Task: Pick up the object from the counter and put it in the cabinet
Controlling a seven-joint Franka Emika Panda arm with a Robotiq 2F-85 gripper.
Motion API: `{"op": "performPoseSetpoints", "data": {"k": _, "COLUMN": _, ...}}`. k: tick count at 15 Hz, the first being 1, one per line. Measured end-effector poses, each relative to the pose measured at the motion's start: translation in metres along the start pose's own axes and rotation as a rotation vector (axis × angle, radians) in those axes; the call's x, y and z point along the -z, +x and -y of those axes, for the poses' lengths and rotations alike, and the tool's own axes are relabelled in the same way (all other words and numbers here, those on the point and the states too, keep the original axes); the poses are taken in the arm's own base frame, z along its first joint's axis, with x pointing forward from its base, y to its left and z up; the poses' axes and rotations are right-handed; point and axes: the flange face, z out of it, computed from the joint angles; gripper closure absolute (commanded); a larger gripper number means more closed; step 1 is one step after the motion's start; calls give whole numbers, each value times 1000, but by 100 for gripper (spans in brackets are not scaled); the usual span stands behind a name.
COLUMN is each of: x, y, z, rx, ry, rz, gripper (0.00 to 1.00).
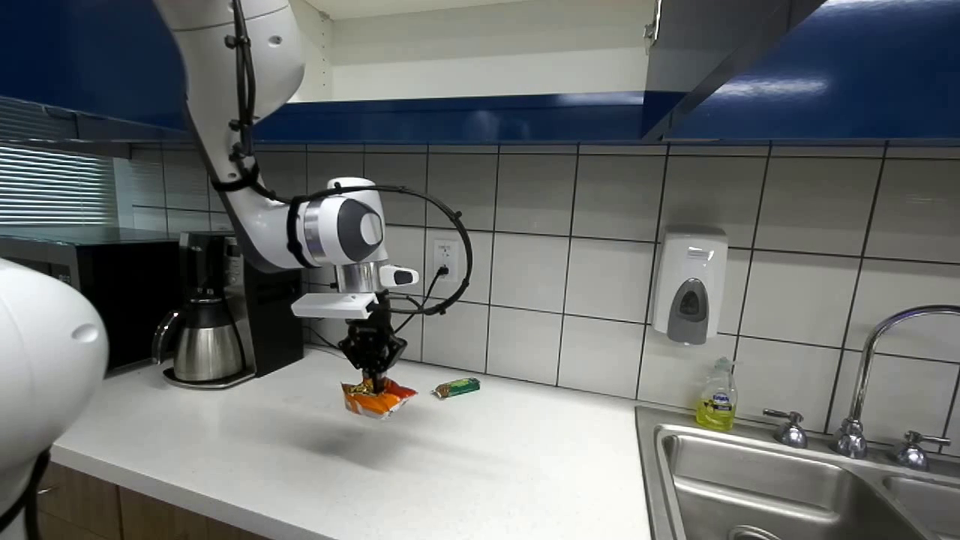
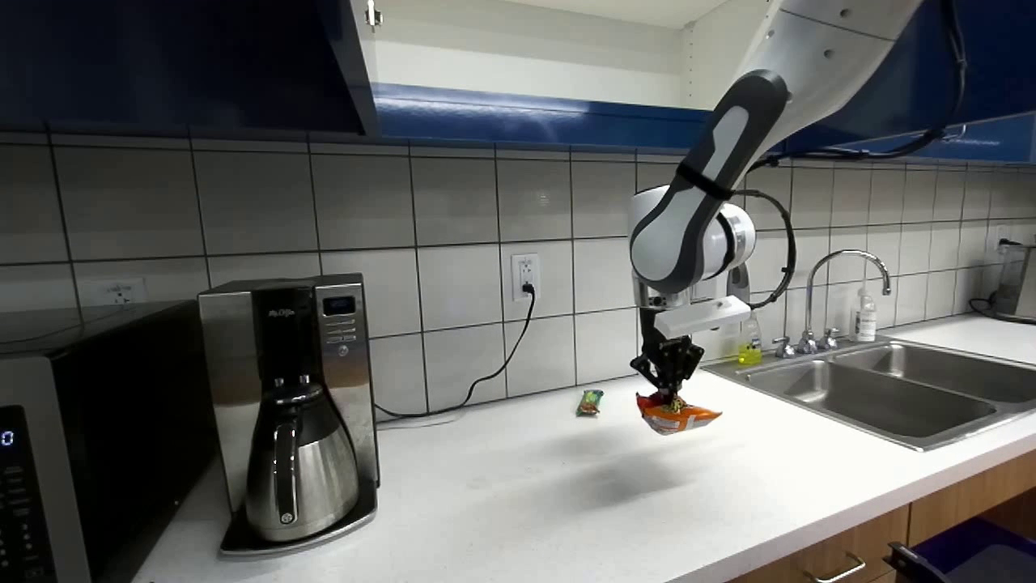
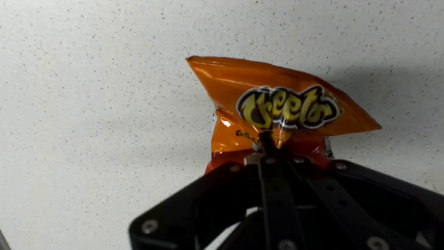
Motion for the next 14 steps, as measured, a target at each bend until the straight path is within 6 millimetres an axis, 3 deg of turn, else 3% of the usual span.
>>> {"op": "performPoseSetpoints", "data": {"k": 6, "x": 69, "y": -39, "z": 5, "rx": 42, "ry": -6, "rz": -86, "gripper": 100}}
{"op": "performPoseSetpoints", "data": {"k": 14, "x": 215, "y": -86, "z": -3, "rx": 21, "ry": -38, "rz": -280, "gripper": 100}}
